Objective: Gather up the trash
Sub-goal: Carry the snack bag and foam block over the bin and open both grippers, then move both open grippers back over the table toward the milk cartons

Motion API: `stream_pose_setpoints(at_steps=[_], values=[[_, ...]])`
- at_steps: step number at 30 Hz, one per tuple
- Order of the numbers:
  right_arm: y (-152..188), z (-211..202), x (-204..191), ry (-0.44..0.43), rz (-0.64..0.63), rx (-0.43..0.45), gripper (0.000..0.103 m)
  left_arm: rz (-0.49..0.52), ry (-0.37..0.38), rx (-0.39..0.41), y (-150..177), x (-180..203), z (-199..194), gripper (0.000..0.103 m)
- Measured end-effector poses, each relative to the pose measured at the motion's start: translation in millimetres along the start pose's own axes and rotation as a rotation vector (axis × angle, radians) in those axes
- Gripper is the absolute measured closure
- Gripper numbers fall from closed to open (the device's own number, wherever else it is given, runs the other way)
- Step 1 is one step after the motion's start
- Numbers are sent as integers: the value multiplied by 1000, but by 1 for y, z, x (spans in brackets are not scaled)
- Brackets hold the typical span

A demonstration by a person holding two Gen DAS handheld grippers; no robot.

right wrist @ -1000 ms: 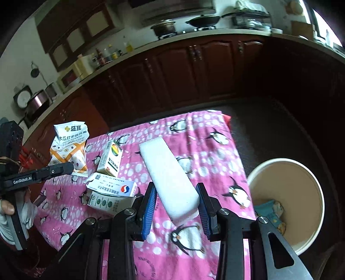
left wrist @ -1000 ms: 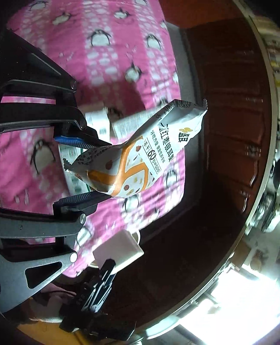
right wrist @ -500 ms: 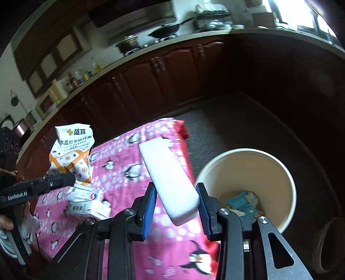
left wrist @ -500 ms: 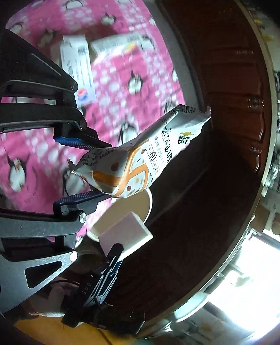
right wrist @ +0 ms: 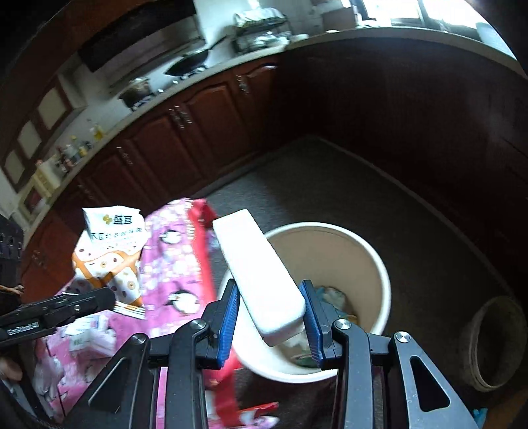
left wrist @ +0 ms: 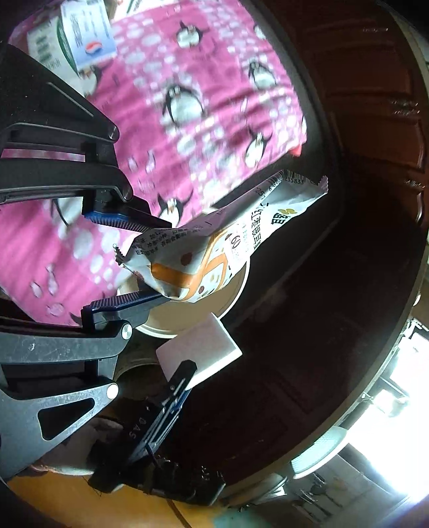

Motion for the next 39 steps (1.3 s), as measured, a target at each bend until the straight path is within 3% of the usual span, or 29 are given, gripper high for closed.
stream_pose_setpoints(at_steps=[11, 27, 34, 39], values=[[17, 36, 30, 70, 59, -78, 68, 11, 3, -67, 5, 16, 52, 73], [32, 64, 34, 78, 68, -147, 61, 32, -39, -83, 15, 14, 63, 72], [31, 58, 29, 78, 68, -147, 57, 20, -39, -69, 18, 12, 51, 52], [28, 52, 20, 76, 51, -136, 56, 14, -56, -54, 21, 7, 40, 47]])
Point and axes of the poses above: each gripper's, at about its wrist camera, not at the fingertips, and z roughly the way its jaws point, x to its right, y to its underside, the point moved 9 cm from there along z, roughly the way its jaws point, and after that the axes turned 1 degree about z, right-handed, at the moved point
